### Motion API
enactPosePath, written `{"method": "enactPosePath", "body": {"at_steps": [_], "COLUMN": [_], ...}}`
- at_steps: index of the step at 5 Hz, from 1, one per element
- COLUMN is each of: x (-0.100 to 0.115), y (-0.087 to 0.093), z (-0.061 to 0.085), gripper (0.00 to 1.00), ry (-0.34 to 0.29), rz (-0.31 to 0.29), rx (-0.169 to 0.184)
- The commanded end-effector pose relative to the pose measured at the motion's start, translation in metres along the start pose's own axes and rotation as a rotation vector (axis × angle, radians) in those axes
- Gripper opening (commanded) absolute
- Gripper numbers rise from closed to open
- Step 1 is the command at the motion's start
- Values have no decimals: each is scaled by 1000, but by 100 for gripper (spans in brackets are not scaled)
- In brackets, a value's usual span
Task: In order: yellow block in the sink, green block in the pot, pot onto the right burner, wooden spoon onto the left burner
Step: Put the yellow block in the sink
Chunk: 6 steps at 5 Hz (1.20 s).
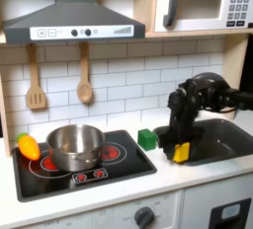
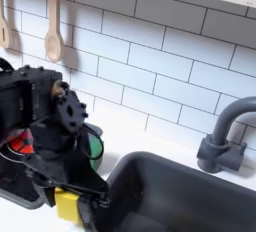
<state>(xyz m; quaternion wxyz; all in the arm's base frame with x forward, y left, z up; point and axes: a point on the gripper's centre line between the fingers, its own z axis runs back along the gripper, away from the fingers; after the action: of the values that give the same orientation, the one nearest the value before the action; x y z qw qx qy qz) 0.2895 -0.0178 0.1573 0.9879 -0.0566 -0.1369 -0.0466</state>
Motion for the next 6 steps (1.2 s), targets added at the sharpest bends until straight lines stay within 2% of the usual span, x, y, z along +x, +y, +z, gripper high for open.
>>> {"method": "enactPosePath", "body": {"at_steps": [1,2,6], "x": [7,12,23], "y": [-16,-25,-50], "z": [-15,-20,-26], "gripper": [0,0,0], "ry": [10,13,-23], "rz": [-32,-49,-122], "rx": [-25,-57,-95]}}
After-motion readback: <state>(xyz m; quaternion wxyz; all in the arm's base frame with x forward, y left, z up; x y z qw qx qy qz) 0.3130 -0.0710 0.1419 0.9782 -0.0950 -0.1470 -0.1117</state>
